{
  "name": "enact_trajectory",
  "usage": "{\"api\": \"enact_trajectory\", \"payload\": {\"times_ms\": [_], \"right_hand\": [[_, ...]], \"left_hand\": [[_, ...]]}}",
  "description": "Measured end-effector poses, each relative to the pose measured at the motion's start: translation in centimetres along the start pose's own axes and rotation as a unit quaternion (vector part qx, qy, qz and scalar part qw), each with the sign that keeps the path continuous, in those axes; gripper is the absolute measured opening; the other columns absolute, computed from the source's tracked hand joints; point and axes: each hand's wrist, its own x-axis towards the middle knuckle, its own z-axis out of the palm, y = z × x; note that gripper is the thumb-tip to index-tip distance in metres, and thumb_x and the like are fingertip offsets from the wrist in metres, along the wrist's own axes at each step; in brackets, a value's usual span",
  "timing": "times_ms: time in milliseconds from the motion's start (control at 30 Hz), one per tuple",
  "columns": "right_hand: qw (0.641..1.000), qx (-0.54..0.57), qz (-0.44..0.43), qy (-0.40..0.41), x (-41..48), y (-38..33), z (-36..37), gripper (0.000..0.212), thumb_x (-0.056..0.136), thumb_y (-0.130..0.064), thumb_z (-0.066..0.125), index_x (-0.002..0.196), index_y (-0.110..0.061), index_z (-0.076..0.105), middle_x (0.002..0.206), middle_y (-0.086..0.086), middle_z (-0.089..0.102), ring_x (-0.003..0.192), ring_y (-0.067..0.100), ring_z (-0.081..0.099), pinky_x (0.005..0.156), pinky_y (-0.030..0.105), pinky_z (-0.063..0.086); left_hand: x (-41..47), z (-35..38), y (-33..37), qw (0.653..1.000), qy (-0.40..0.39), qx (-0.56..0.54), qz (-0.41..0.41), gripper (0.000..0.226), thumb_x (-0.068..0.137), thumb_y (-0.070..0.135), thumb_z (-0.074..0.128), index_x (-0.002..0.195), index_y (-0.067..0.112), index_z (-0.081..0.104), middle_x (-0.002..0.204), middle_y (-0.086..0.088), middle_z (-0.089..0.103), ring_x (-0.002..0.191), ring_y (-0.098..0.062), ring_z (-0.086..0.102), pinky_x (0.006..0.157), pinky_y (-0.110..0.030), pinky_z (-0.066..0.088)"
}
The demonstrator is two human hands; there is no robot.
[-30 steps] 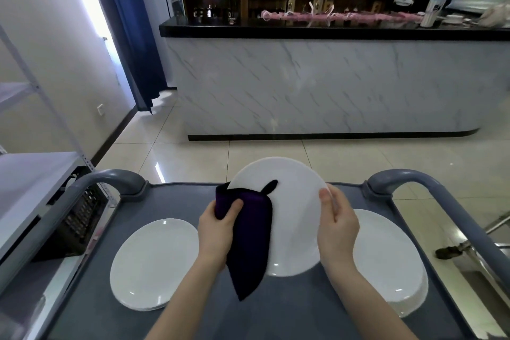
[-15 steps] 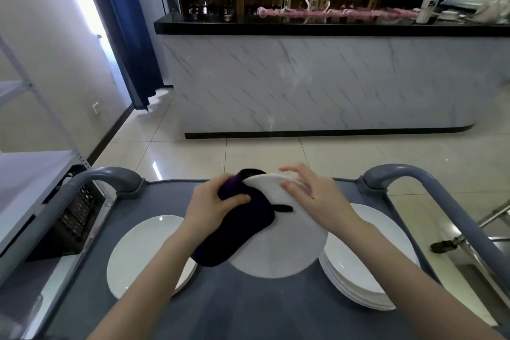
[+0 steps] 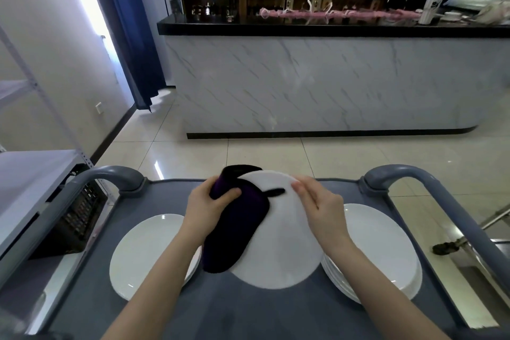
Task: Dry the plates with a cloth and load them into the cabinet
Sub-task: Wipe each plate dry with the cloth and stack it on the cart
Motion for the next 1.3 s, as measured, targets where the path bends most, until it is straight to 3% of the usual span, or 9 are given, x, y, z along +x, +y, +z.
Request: {"api": "enact_trajectory", "payload": {"times_ms": [100, 333, 467, 567, 733, 800, 1067, 1200, 1300], "right_hand": [[0.994, 0.044, 0.049, 0.087, -0.5, 0.0, 0.1, 0.017, 0.101, -0.033, 0.054, 0.091, -0.040, 0.067, 0.080, -0.005, 0.067, 0.070, 0.011, 0.057, 0.064, 0.009, 0.041], [0.949, 0.105, 0.184, 0.234, -1.0, 0.9, 1.5, 0.019, 0.104, -0.033, 0.045, 0.103, -0.028, 0.063, 0.089, -0.029, 0.064, 0.090, 0.001, 0.056, 0.078, 0.005, 0.038], [0.978, 0.046, 0.123, 0.164, 0.0, 1.1, -0.9, 0.023, 0.105, -0.033, 0.043, 0.085, -0.029, 0.053, 0.073, -0.019, 0.058, 0.069, 0.000, 0.050, 0.063, 0.014, 0.038], [0.997, 0.000, 0.038, 0.071, 1.7, 0.3, -3.3, 0.019, 0.102, -0.037, 0.046, 0.085, -0.031, 0.053, 0.077, -0.017, 0.059, 0.069, -0.002, 0.052, 0.062, 0.011, 0.038], [0.979, -0.120, -0.039, -0.160, 3.7, -1.3, -3.3, 0.014, 0.100, -0.044, 0.048, 0.097, -0.036, 0.058, 0.077, -0.008, 0.063, 0.074, 0.008, 0.057, 0.069, 0.018, 0.042], [0.974, -0.127, -0.069, -0.174, 3.9, -1.6, -2.5, 0.012, 0.100, -0.041, 0.050, 0.098, -0.036, 0.061, 0.078, -0.010, 0.065, 0.075, 0.006, 0.058, 0.069, 0.015, 0.042], [0.998, 0.016, -0.002, 0.053, 2.1, -1.1, -1.2, 0.017, 0.101, -0.035, 0.050, 0.088, -0.041, 0.059, 0.081, -0.012, 0.063, 0.070, 0.002, 0.055, 0.065, 0.011, 0.040], [0.968, 0.073, 0.113, 0.211, 0.9, -1.2, 0.9, 0.021, 0.105, -0.031, 0.045, 0.087, -0.030, 0.057, 0.076, -0.022, 0.060, 0.070, -0.004, 0.052, 0.065, 0.008, 0.039], [0.960, 0.097, 0.142, 0.221, 0.0, -1.0, 1.8, 0.024, 0.106, -0.031, 0.041, 0.087, -0.028, 0.054, 0.072, -0.023, 0.058, 0.067, -0.003, 0.050, 0.063, 0.009, 0.038]], "left_hand": [[-1.1, 0.8, -1.0, 0.990, 0.079, -0.095, -0.067, 0.004, 0.086, 0.031, 0.074, 0.089, 0.032, 0.072, 0.087, 0.007, 0.074, 0.085, -0.015, 0.070, 0.076, -0.037, 0.058], [-4.1, 5.0, -1.6, 0.956, 0.126, -0.204, -0.168, 0.016, 0.085, 0.037, 0.073, 0.095, 0.025, 0.070, 0.087, 0.008, 0.076, 0.079, -0.009, 0.072, 0.063, -0.023, 0.056], [-3.4, 4.1, -1.5, 0.984, 0.079, -0.107, -0.122, 0.019, 0.080, 0.035, 0.078, 0.094, 0.026, 0.069, 0.087, 0.011, 0.075, 0.083, -0.009, 0.071, 0.074, -0.032, 0.058], [-2.2, 2.3, -0.6, 0.999, 0.028, -0.001, -0.042, 0.020, 0.077, 0.032, 0.080, 0.090, 0.033, 0.065, 0.082, 0.020, 0.071, 0.078, 0.003, 0.066, 0.065, -0.011, 0.049], [0.6, 0.5, 2.9, 0.979, -0.113, 0.149, 0.080, 0.033, 0.074, 0.035, 0.082, 0.096, 0.040, 0.059, 0.086, 0.024, 0.066, 0.084, 0.011, 0.058, 0.067, -0.004, 0.042], [1.1, 0.8, 3.7, 0.971, -0.132, 0.168, 0.107, 0.031, 0.074, 0.036, 0.082, 0.096, 0.039, 0.060, 0.087, 0.021, 0.066, 0.084, 0.009, 0.058, 0.067, -0.005, 0.042], [0.4, 1.1, 1.6, 0.994, 0.079, -0.066, -0.042, 0.013, 0.081, 0.033, 0.077, 0.090, 0.029, 0.068, 0.085, 0.011, 0.073, 0.079, -0.006, 0.068, 0.072, -0.027, 0.056], [-1.9, 3.1, -0.4, 0.968, 0.101, -0.191, -0.131, 0.017, 0.087, 0.035, 0.073, 0.100, 0.024, 0.071, 0.092, 0.007, 0.076, 0.086, -0.012, 0.072, 0.072, -0.030, 0.057], [-3.0, 3.9, -1.0, 0.955, 0.107, -0.232, -0.154, 0.017, 0.088, 0.034, 0.072, 0.101, 0.024, 0.071, 0.093, 0.006, 0.076, 0.086, -0.012, 0.073, 0.069, -0.028, 0.057]]}}
